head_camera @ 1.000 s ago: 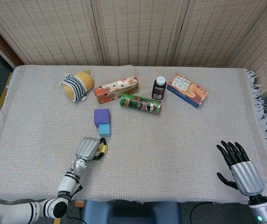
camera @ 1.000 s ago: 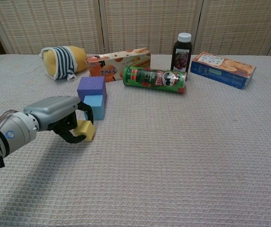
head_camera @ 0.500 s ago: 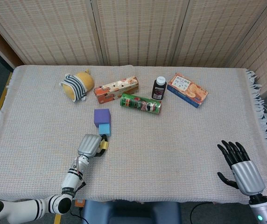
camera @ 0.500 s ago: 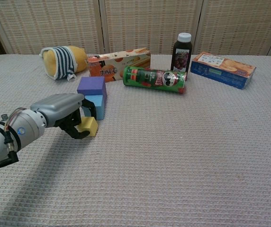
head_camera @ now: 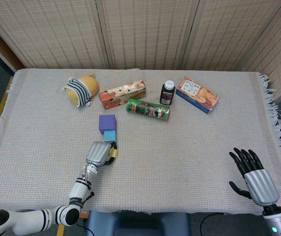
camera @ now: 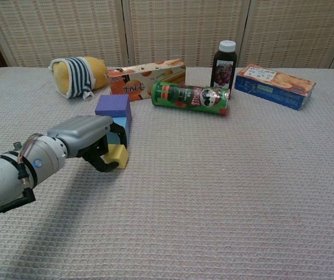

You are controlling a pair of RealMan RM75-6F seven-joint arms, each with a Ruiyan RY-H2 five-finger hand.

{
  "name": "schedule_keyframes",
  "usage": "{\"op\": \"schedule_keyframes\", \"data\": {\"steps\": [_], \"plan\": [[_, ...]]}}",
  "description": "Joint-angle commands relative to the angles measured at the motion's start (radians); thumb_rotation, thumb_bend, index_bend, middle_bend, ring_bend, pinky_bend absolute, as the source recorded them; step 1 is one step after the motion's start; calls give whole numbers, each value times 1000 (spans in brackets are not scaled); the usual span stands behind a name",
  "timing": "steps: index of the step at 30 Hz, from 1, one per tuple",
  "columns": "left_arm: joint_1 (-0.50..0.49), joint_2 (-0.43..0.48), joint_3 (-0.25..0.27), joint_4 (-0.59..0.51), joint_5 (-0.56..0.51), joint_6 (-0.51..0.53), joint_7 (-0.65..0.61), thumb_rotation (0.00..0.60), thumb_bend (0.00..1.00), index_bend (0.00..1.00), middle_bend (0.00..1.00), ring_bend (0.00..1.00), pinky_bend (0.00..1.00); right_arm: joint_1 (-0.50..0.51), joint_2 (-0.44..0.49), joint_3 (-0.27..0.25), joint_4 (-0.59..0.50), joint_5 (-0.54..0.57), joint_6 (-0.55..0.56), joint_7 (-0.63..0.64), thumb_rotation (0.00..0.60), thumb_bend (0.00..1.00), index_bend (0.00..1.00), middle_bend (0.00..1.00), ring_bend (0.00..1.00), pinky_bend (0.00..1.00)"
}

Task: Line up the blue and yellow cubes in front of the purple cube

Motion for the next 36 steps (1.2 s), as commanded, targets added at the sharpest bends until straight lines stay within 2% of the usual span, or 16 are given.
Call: {"op": "schedule_keyframes", "data": {"steps": [1,14,22,27,31,36], "plan": [[-4,-10,4,14,12,10,8,600,348,482,1000,1000,1000,0,1,0,0,-1,1,1,544,32,0,0,0,0],[-5,-7,9,27,21,-3,-1,600,348,366,1000,1000,1000,-2,0,-1,1,-7,8,6,543,32,0,0,0,0],[2,-2,16,12,38,10,-8,600,350,333,1000,1000,1000,-3,1,-2,0,-9,11,5,544,32,0,0,0,0],[40,51,57,-96,107,71,-14,600,351,333,1000,1000,1000,-4,3,-5,-2,-15,13,6,543,32,0,0,0,0],[92,120,109,-216,153,122,-29,600,435,330,1000,1000,1000,-5,4,-8,-3,-24,19,7,544,32,0,0,0,0],[116,160,136,-268,155,123,-41,600,444,327,1000,1000,1000,-6,5,-10,-5,-28,22,7,543,31,0,0,0,0]]}}
